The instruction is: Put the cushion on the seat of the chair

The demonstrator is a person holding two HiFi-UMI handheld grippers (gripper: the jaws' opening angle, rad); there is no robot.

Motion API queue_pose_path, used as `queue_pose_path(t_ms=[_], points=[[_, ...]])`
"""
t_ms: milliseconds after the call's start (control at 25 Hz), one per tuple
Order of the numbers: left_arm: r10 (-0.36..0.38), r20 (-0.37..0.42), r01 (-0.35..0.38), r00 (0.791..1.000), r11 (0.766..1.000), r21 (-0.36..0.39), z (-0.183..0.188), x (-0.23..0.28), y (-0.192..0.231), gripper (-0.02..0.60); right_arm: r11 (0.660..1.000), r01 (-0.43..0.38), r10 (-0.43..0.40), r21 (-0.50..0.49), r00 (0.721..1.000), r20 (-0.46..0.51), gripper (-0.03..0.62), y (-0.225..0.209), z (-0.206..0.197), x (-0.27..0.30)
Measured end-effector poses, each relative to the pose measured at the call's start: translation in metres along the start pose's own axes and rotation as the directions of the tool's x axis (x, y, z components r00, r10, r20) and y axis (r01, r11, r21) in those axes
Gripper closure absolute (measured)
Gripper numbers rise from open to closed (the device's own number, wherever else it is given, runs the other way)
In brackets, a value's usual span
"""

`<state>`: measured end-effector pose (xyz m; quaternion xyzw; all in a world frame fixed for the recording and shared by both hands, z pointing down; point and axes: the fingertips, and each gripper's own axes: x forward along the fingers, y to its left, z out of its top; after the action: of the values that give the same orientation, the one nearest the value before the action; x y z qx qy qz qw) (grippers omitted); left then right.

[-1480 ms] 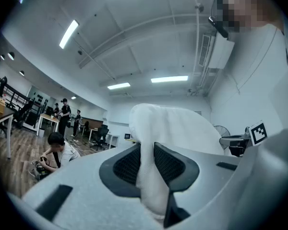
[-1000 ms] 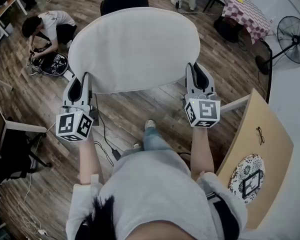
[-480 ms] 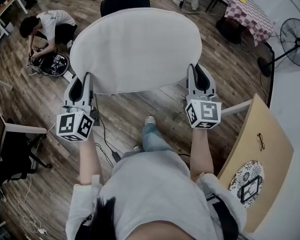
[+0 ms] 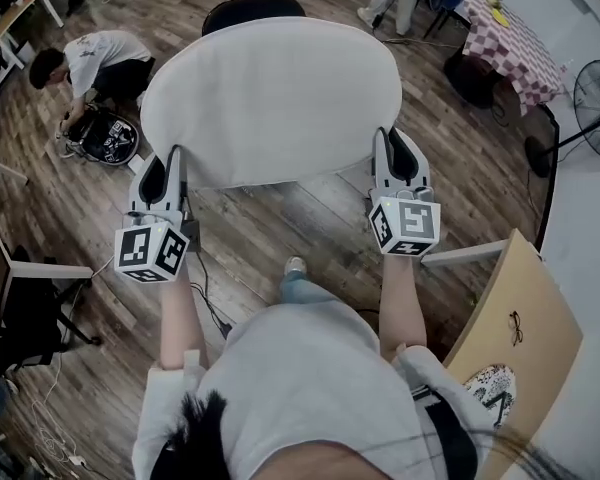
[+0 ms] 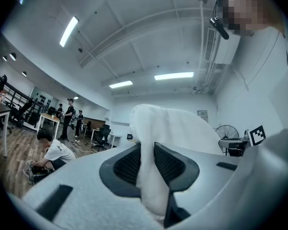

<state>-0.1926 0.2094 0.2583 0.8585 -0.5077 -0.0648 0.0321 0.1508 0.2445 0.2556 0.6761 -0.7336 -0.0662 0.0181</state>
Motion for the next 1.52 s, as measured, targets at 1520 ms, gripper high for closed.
queue_pose_path(t_ms=[1520], points=[[-0.012, -0.023, 0.011, 1.000, 0.999, -0.036, -0.024, 0.279, 0.109, 0.517, 0.999, 0.025, -0.024, 0.022, 0.999, -0.040, 0.551, -0.063, -0.046, 0.287]])
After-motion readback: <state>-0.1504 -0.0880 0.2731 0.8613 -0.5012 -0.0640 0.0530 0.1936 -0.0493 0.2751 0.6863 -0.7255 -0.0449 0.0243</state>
